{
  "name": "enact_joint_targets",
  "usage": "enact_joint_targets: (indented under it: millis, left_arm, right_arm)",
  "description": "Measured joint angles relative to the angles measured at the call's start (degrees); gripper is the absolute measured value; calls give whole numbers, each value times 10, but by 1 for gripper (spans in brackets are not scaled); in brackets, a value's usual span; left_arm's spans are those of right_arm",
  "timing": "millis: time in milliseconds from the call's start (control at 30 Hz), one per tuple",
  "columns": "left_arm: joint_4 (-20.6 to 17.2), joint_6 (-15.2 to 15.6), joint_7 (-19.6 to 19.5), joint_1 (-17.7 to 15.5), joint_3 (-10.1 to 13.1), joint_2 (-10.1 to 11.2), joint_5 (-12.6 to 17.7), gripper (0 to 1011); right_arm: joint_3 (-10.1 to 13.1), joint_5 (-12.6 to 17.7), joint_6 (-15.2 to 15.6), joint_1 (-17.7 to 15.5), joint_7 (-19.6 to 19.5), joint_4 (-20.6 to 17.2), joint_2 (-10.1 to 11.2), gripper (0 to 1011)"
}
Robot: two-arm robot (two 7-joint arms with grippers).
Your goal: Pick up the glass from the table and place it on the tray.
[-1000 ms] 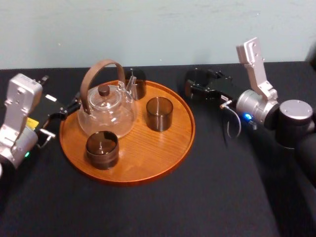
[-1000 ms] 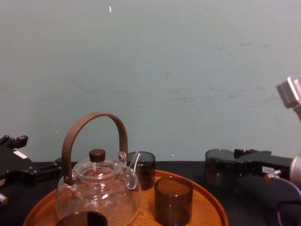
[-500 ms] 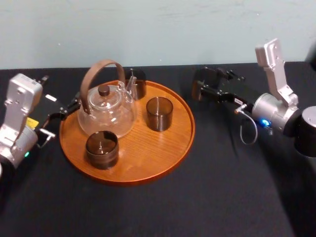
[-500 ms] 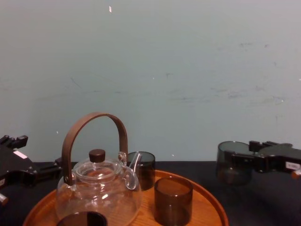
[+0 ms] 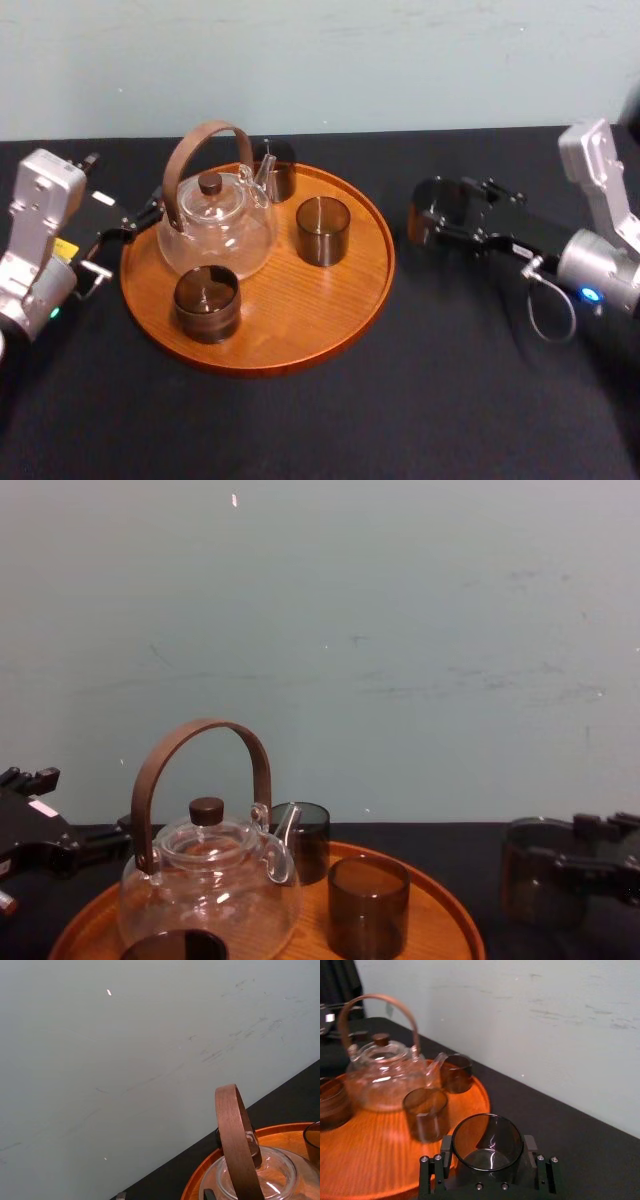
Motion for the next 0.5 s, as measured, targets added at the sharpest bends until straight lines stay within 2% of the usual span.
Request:
enact_joint_targets:
  millis: [200,400,433,500]
  left_arm:
    - [0,0,0,0,0,0,0,1001]
    - [0,0,0,0,0,0,0,1001]
    - [0,0,0,0,0,0,0,1001]
    - [0,0,0,0,0,0,0,1001]
  right_arm:
    - [-1,14,-9,-32,18,-33,31,874]
    - [-9,21,-13,-50,23,-54,45,874]
    - [-35,24,-19,-59,29,-81,51,874]
    - [-41,24,-20,-58,29,-84,50,874]
